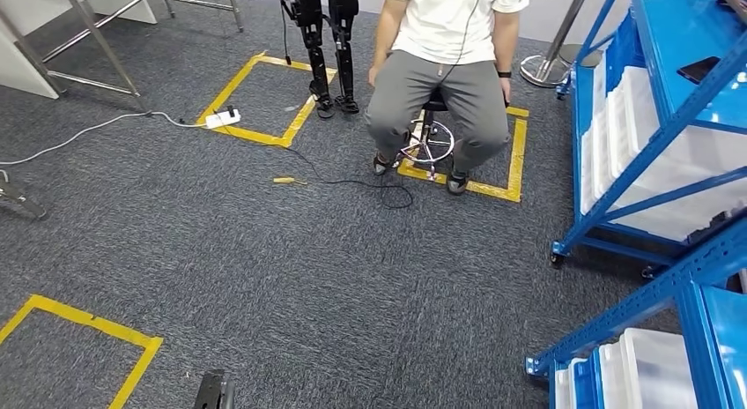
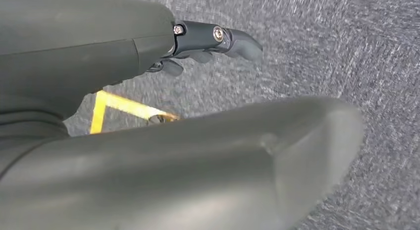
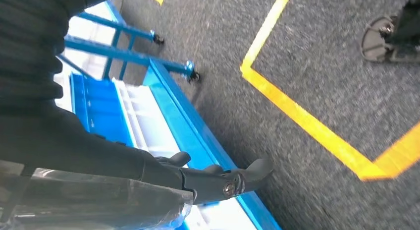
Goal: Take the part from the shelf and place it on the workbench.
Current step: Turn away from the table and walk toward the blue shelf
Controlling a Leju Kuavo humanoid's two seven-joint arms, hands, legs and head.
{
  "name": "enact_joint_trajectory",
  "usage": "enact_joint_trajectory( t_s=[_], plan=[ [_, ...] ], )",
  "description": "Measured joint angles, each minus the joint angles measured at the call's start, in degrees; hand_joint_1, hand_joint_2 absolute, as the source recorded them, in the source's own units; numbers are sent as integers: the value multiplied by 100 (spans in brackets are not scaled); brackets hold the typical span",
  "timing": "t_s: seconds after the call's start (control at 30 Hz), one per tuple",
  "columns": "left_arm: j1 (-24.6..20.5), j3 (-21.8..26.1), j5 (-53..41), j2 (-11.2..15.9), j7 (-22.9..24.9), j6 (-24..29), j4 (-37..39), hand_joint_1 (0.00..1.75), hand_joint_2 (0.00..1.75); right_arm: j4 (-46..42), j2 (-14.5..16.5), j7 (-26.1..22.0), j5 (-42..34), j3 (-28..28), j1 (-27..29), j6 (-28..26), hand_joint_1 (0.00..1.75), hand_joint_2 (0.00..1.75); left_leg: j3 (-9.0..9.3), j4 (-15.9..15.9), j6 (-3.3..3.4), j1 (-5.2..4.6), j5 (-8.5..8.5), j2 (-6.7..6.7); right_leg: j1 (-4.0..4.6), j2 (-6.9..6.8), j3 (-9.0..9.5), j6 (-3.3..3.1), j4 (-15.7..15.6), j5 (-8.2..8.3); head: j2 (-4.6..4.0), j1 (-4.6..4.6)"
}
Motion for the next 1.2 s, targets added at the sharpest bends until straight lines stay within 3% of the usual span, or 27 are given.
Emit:
enact_joint_trajectory(
  t_s=[0.07, 0.1, 0.13, 0.2, 0.23, 0.27, 0.33, 0.4, 0.43, 0.5, 0.57, 0.63, 0.7, 0.73, 0.77, 0.8, 0.87, 0.93, 1.0, 1.03, 1.1, 1.13, 1.2],
  plan=[
    [-14, -1, -3, -2, 28, -5, -1, 0, 0, 1, -2, 15, 11, -3, 8, 0, 0, 175, -5, -107, 105, -6, 104, 162, 24, -299, -178, -2, 253, -141, 0, 27],
    [-12, 0, -3, -3, 44, -8, 0, 0, 0, 1, -4, 21, 16, -3, -1, 0, 0, 175, -18, -137, 136, -10, 137, 251, 26, -498, -326, -37, 561, -309, 0, 41],
    [-3, 1, -3, -2, 59, -9, 1, 0, 0, 1, -4, 26, 20, -3, -11, 0, 0, 175, -42, -143, 156, -27, 150, 340, 24, -613, -511, -60, 949, -505, 0, 51],
    [11, 2, -3, 0, 90, -13, 4, 0, 0, 1, -2, 30, 26, -3, -15, 0, 0, 175, -90, -141, 159, -46, 169, 538, 7, -674, -773, -37, 1594, -766, 0, 55],
    [12, 3, -3, 1, 103, -16, 5, 0, 0, 1, -3, 31, 30, -3, -9, 0, 0, 175, -109, -140, 153, -49, 179, 627, 0, -688, -753, 6, 1651, -781, 0, 57],
    [11, 2, -3, -1, 113, -24, 7, 0, 0, 1, -9, 31, 36, -3, -3, 0, 0, 175, -121, -138, 142, -48, 187, 712, -6, -725, -581, 63, 1432, -707, 0, 58],
    [10, 2, -3, -3, 123, -42, 8, 0, 0, 1, -21, 32, 49, -3, -8, 0, 0, 175, -131, -120, 98, -60, 184, 862, -13, -965, -14, 140, 573, -485, 0, 63],
    [5, 1, -3, 1, 122, -51, 8, 0, 0, -1, -20, 32, 57, -3, -36, 0, 0, 175, -126, -92, 26, -92, 166, 989, 10, -1168, 322, 102, 22, -345, -1, 54],
    [-1, 1, -4, 5, 121, -51, 8, 0, 0, -1, -17, 32, 59, -3, -44, 0, 0, 175, -118, -81, -7, -104, 159, 1048, 27, -1181, 339, 57, -31, -323, -1, 48],
    [-18, 0, -10, 8, 125, -55, 8, 0, 0, -1, -17, 34, 60, -5, -31, 1, 0, 175, -94, -60, -78, -73, 140, 1106, 0, -1035, 300, -31, -35, -283, 0, 39],
    [-30, -1, -33, 8, 147, -63, 8, 0, 0, -1, -20, 37, 58, -9, -22, 4, 0, 175, -168, 170, -158, -25, -62, 849, -46, -903, 288, -133, -49, -237, 0, 29],
    [-15, -2, -72, 11, 186, -63, 10, 0, 0, -1, -14, 39, 55, -12, -31, 15, 0, 175, -430, 820, -199, -3, -482, 481, -46, -774, 267, -212, -50, -192, 0, 16],
    [11, -4, -106, 13, 235, -57, 16, 0, 0, -1, -3, 39, 52, -20, -34, 33, 0, 175, -727, 1514, -199, 2, -782, 361, -17, -611, 228, -248, -43, -162, 0, 16],
    [17, -5, -124, 14, 267, -53, 20, 0, 0, -1, 1, 40, 51, -28, -28, 42, 0, 175, -772, 1623, -188, 4, -769, 349, -5, -521, 217, -254, -36, -152, 0, 15],
    [19, -8, -143, 14, 306, -46, 22, 0, 0, -1, 2, 42, 52, -37, -21, 50, 0, 175, -714, 1514, -169, 7, -648, 338, 3, -433, 212, -257, -27, -143, 0, 16],
    [19, -15, -173, 14, 358, -33, 23, 0, 0, -1, 2, 43, 55, -44, -15, 59, 0, 175, -559, 1202, -141, 8, -445, 301, 9, -346, 211, -253, -18, -135, 0, 16],
    [18, -44, -253, 28, 472, -7, 24, 0, 0, -1, 12, 45, 62, -49, -17, 77, 0, 175, -191, 428, -53, 15, -98, 32, 23, -193, 198, -228, -2, -112, 0, 22],
    [17, -90, -332, 45, 570, 4, 27, 0, 0, -1, 26, 45, 74, -50, -30, 85, 0, 175, -34, 55, 16, 0, 0, -147, 24, -66, 143, -167, 4, -73, 0, 18],
    [13, -138, -374, 42, 625, 1, 30, 0, 0, -1, 28, 44, 91, -52, -19, 86, 0, 175, -32, -7, 55, -20, 32, -39, 30, 48, 73, -83, -17, -20, 0, 8],
    [7, -156, -379, 34, 635, -2, 30, 0, 0, -1, 25, 43, 99, -54, -9, 87, 0, 175, -21, -69, 80, -15, 80, 29, 42, -9, 23, -58, 13, -23, 0, 14],
    [2, -170, -386, 18, 642, -9, 30, 0, 0, -1, 13, 43, 110, -57, -7, 87, 0, 175, -13, -194, 143, 3, 184, 193, 85, -316, -194, -70, 354, -212, 0, 43],
    [8, -170, -388, 16, 647, -13, 31, 0, 0, -1, 9, 42, 113, -58, -15, 87, 0, 175, -24, -217, 159, -3, 210, 282, 76, -510, -363, -98, 695, -392, 0, 58],
    [29, -169, -390, 16, 669, -37, 36, 0, 0, -1, 5, 37, 118, -58, -20, 87, 0, 175, -66, -217, 161, -23, 223, 473, 47, -653, -683, -93, 1411, -713, 0, 71]
  ],
)
